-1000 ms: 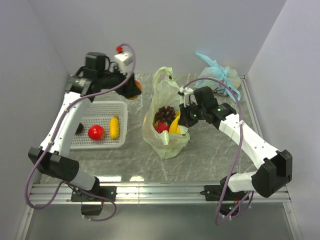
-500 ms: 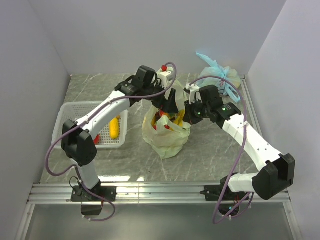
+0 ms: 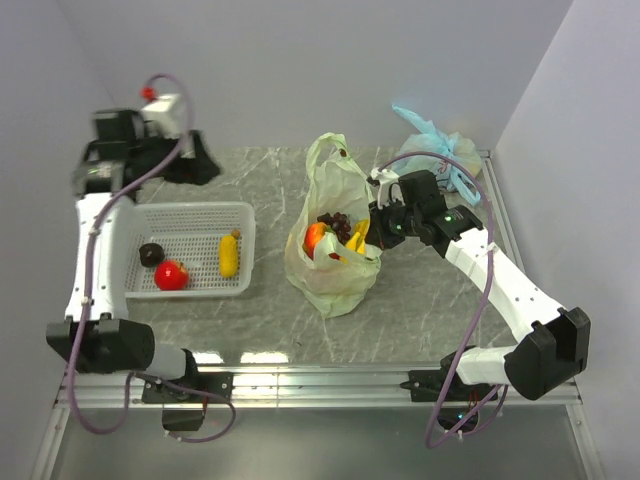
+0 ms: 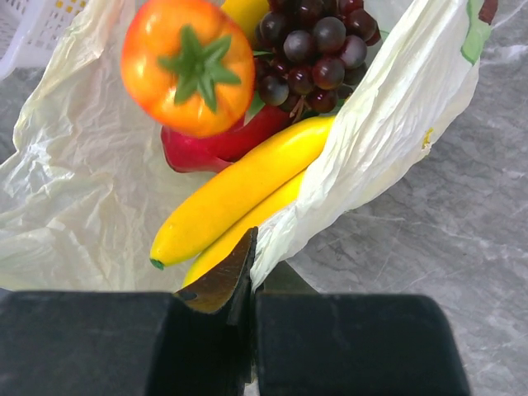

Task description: Place the fake fruits into the plastic bag and tie a complex knot

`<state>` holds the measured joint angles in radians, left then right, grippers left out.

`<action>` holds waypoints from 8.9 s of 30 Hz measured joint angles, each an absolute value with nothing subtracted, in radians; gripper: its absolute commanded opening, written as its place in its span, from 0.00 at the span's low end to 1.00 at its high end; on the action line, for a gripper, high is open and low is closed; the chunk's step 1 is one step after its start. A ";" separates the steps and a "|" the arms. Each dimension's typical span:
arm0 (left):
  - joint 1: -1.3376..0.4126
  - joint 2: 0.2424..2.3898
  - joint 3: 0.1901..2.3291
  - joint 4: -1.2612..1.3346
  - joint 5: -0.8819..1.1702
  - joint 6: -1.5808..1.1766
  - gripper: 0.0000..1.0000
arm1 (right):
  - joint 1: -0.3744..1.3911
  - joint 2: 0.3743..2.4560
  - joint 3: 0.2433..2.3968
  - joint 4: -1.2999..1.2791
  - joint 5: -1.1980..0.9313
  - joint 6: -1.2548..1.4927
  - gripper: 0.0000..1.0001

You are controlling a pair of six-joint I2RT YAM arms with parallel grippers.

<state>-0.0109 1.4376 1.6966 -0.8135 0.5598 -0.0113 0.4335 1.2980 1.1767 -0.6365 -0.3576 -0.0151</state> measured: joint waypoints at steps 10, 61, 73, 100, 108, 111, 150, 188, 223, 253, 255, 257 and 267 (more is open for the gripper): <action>0.502 1.460 1.504 -1.014 0.354 0.229 0.93 | 0.434 1.299 1.177 -0.636 -0.368 -0.016 0.00; -0.059 1.584 1.729 -0.694 0.527 0.059 0.44 | 0.433 1.328 1.171 -0.635 -0.389 -0.011 0.00; -0.524 1.713 1.743 -0.468 0.598 -0.154 0.82 | 0.406 1.326 1.171 -0.611 -0.390 0.029 0.00; -0.374 1.881 1.929 -0.252 0.587 -0.130 0.88 | 0.348 1.442 1.254 -0.564 -0.402 -0.084 0.00; -0.368 2.017 1.949 -0.241 0.587 -0.149 0.50 | 0.342 1.525 1.363 -0.542 -0.446 -0.149 0.00; -0.361 2.042 1.966 -0.229 0.586 -0.174 0.20 | 0.342 1.549 1.387 -0.532 -0.461 -0.163 0.00; -0.326 1.732 1.771 -0.287 0.548 -0.252 0.00 | 0.268 0.663 0.821 -0.351 -0.574 -0.039 1.00; -0.400 1.282 1.620 -0.413 0.419 -0.262 0.00 | 0.203 0.769 1.046 -0.202 -0.521 -0.204 0.00; -0.090 1.229 1.255 -0.103 1.252 0.226 0.99 | 0.143 0.713 0.841 -0.348 -0.701 -0.609 0.00; -0.270 1.517 1.346 0.149 1.439 0.180 0.99 | 0.143 0.744 0.844 -0.371 -0.727 -0.687 0.00; -0.279 1.531 1.354 0.115 1.446 0.207 0.98 | 0.143 0.744 0.844 -0.372 -0.728 -0.692 0.00; -0.290 1.552 1.376 0.049 1.453 0.245 0.83 | 0.143 0.744 0.844 -0.372 -0.728 -0.694 0.00; -0.343 1.588 1.461 -0.059 1.447 0.142 0.00 | 0.143 0.738 0.846 -0.347 -0.738 -0.632 0.00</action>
